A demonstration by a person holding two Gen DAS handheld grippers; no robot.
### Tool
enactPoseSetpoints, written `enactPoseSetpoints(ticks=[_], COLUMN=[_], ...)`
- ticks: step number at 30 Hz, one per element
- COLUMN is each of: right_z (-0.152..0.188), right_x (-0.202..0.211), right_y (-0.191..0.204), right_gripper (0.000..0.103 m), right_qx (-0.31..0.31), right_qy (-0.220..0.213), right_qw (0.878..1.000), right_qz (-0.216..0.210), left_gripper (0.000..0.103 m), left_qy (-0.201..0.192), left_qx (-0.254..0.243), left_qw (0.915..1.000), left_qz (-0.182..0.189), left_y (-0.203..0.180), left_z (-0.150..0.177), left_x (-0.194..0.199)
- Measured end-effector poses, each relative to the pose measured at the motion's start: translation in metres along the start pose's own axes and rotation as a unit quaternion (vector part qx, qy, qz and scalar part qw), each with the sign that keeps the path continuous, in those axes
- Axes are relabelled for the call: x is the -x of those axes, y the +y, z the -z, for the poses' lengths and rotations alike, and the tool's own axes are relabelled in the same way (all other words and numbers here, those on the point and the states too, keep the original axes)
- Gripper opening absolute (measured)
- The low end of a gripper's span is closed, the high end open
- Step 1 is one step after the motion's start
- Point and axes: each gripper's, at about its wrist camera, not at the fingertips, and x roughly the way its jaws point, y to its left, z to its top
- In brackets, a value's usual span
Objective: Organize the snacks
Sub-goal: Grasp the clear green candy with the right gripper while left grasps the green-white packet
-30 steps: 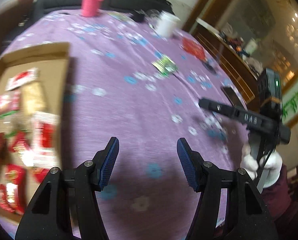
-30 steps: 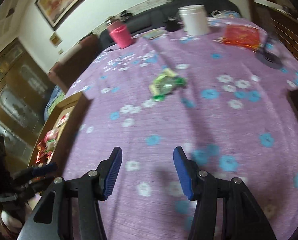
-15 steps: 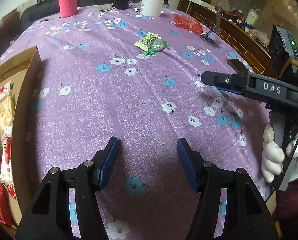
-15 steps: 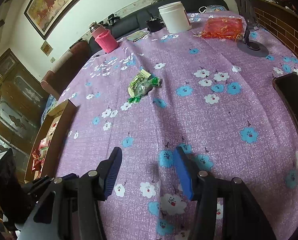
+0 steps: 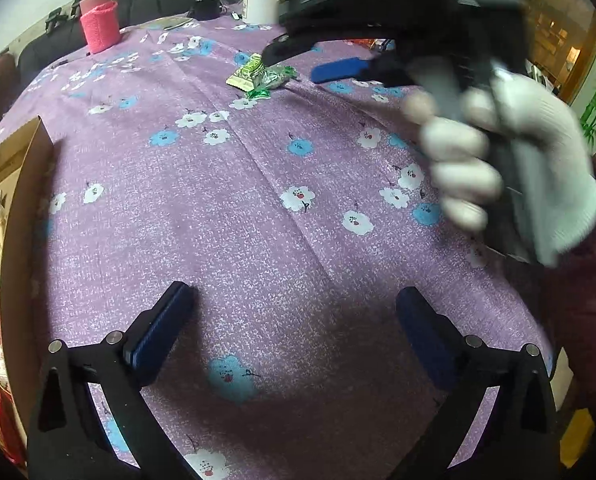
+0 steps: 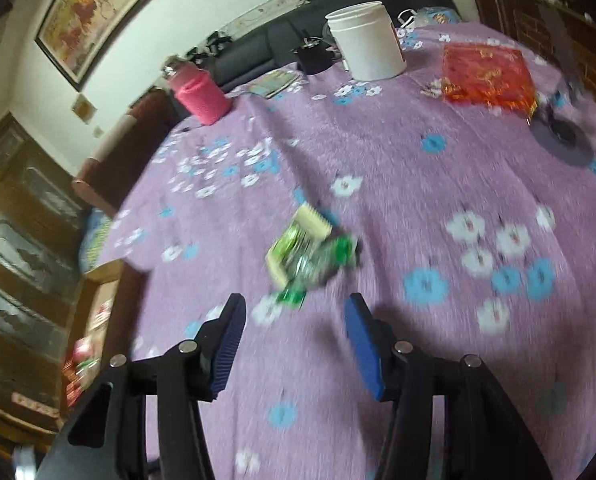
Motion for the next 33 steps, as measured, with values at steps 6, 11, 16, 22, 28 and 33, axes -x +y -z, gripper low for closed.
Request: enactPoseSetpoints(ticks=[6,11,16,22,28,33], right_z=[-0.013,-0.003,0.017,0.032,0.032,0.033], right_x=[-0.032,-0.017,0.019,0.039,0.042,0.042], right_y=[0.008,0.002,-0.013,-0.04,-0.056,-0.058], right_gripper=[0.031,0.022,0.022,0.022,0.023,0.023], right_qx=[0.02,0.025,0.018,-0.004,-0.035,-0.045], right_qy=[0.005,-0.009,-0.034,-0.056,-0.062,-0.059], right_qw=[0.997,0.996,0.997,0.997,0.997,0.997], right_qz=[0.074,0.089,0.072,0.05,0.015,-0.005], left_gripper=[0.102,0.102,0.097,0.097,0.082,0.081], left_qy=[-0.011,-0.022,-0.017,-0.059,-0.057,-0.047], left_qx=[0.016,0.035,0.061,0.069,0.02,-0.012], left_qw=[0.9996,0.9981,0.9958,0.9946,0.9975,0.9987], left_qz=[0.021,0.046,0.067,0.051,0.037,0.016], left_y=[0.006,0.011,0.022,0.041,0.043,0.043], left_z=[0.002,0.004,0.0,-0.045,-0.114,-0.155], left_x=[0.004,0.009,0.016,0.033,-0.006,-0.051])
